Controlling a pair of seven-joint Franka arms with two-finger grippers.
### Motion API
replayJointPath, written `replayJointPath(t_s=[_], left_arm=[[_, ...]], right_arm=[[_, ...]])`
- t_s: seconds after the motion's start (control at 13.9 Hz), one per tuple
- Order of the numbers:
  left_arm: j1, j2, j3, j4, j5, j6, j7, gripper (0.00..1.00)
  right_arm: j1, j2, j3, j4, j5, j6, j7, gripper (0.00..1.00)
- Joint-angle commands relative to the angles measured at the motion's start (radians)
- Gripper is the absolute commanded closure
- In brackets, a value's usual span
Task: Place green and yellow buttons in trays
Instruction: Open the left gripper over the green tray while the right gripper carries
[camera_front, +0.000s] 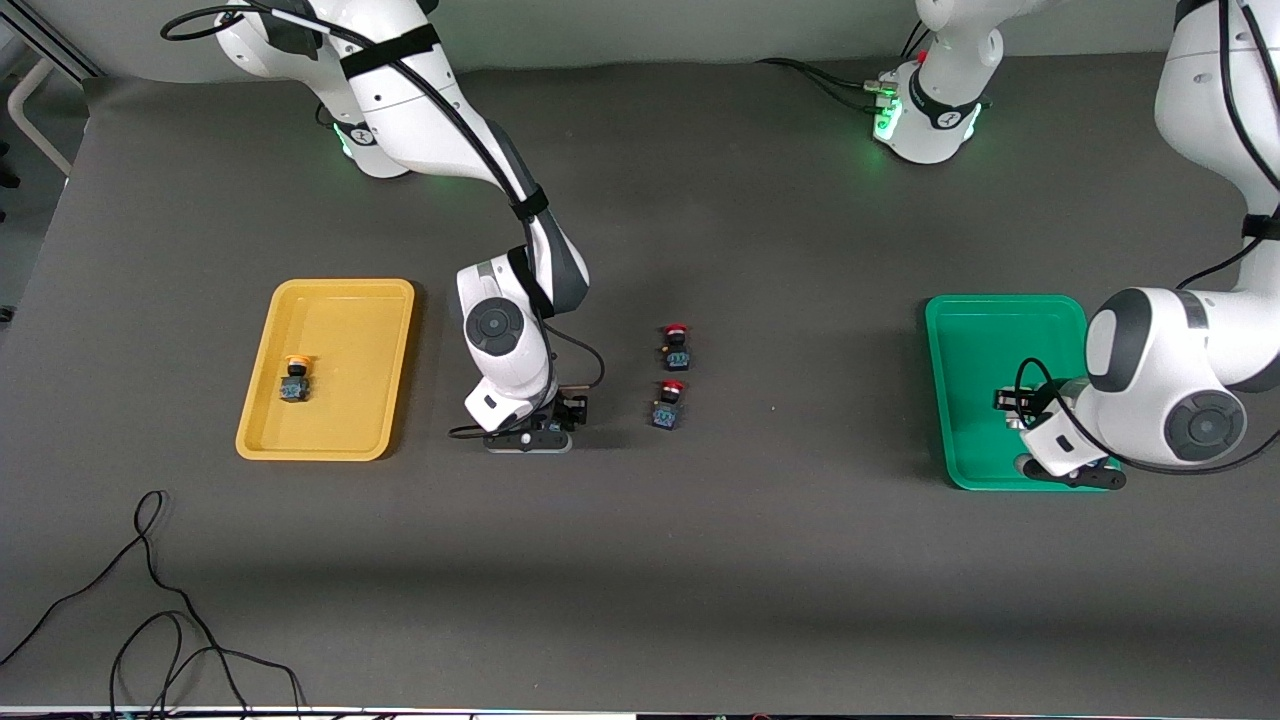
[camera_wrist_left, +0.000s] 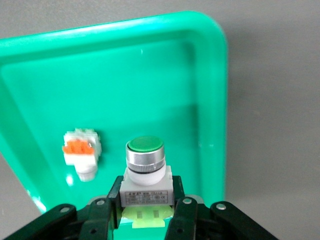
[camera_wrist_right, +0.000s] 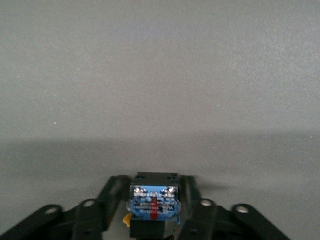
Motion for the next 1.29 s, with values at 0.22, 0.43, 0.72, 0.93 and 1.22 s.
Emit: replayJointPath(t_s=[0.22, 0.43, 0.72, 0.93, 1.22], left_arm=[[0.079, -0.052, -0.011, -0.296, 0.043, 0.37, 0.055, 1.0], [0.087, -0.05, -0.011, -0.307, 0.043, 0.384, 0.053, 0.72], [0.091, -0.099, -0.014, -0.284, 0.043, 0.317, 0.056, 0.0], [0.084, -0.176, -0.023, -0.095, 0.031, 0.005, 0.075, 0.0], [0.076, -0.234, -0.064, 0.255, 0.008, -0.44, 0.065, 0.0]], right_arm=[[-0.01, -0.071, -0.012, 0.071, 0.029, -0.187, -0.027, 0.82], [-0.015, -0.161, -0.044, 0.101, 0.023, -0.356, -0.033, 0.82], [-0.021, -0.264, -0.206, 0.104, 0.017, -0.572, -0.335, 0.82], [-0.021, -0.283, -0.395, 0.015, 0.031, -0.592, -0.663, 0.82], [-0.021, -0.289, -0.503, -0.222, 0.11, -0.4, -0.886, 0.84]])
